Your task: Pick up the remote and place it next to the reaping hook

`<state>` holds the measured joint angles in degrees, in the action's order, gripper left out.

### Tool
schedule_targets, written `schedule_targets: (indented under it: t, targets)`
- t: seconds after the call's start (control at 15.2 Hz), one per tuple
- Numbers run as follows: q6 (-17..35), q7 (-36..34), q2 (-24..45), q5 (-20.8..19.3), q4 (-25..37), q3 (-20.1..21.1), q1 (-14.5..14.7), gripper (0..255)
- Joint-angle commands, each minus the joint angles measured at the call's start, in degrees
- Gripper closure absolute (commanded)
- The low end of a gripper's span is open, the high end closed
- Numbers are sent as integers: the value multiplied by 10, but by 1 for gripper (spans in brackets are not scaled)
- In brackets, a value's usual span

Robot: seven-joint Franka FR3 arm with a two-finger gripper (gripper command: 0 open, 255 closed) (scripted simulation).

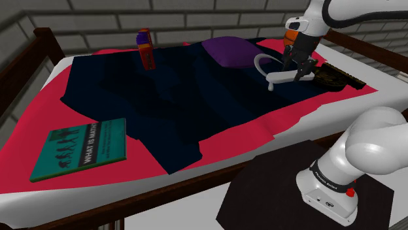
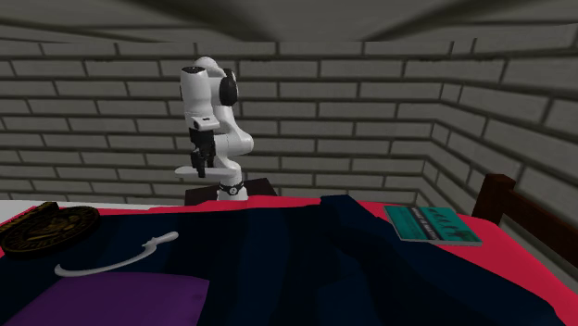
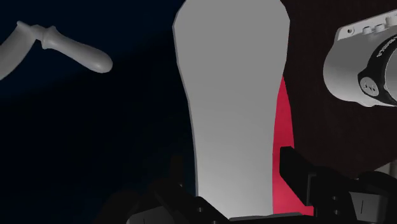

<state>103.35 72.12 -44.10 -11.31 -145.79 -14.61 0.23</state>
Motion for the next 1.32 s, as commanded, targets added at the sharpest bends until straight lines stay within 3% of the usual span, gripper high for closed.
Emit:
schedule_targets:
  t: [0.0, 0.73, 1.25]
  targets:
    - [-6, 29, -13, -19, -4, -24, -16, 255]
    - [-19, 185, -13, -112, 36, -163, -80, 255]
    - [-9, 301, 38, -154, 113, -277, -89, 255]
